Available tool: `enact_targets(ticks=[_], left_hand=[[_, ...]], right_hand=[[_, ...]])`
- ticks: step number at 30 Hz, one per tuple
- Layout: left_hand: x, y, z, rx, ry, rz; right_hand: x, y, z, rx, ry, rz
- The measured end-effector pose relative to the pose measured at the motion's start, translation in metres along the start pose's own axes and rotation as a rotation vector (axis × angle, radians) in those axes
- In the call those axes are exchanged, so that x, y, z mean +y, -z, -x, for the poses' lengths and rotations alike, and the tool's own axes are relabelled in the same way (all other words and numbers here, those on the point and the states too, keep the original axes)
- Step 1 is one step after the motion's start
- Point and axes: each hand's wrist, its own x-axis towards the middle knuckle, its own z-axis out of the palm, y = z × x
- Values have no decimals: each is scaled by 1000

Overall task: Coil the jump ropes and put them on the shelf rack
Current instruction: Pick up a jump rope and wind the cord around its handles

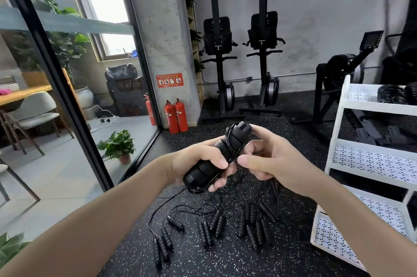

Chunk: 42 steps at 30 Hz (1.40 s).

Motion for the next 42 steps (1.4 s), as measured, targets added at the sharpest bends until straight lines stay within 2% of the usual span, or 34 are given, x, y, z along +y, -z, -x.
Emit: enact_targets(ticks=[7, 11, 15, 19, 24, 27, 29, 33, 35, 37, 40, 42], left_hand=[[5, -1, 0, -150, 28, 80], [0, 2, -1, -262, 155, 177], [-7, 2, -2, -307, 176, 250], [-7, 2, 0, -303, 157, 259], [-6, 6, 4, -262, 118, 291], [-5, 2, 3, -265, 83, 292], [-3, -3, 2, -277, 72, 302], [-2, -19, -2, -339, 61, 381], [-4, -25, -5, -361, 60, 412], [-7, -27, -8, -357, 60, 427], [-5, -23, -13, -242, 44, 387], [3, -20, -12, -49, 29, 267]], right_hand=[[-3, 3, 1, 92, 76, 118], [-6, 3, 6, 158, 133, 309], [-2, 6, 8, 141, 200, 463], [-3, 11, 11, 119, 183, 363], [-4, 11, 11, 244, 217, 345], [-4, 7, 11, 274, 237, 251], [0, 7, 10, 241, 207, 165], [8, 8, 5, -1, 135, -43], [11, 9, 3, -23, 115, -95], [12, 8, 2, 22, 88, -118], [16, 9, 0, 150, 66, -163], [18, 13, 0, 247, 63, -155]])
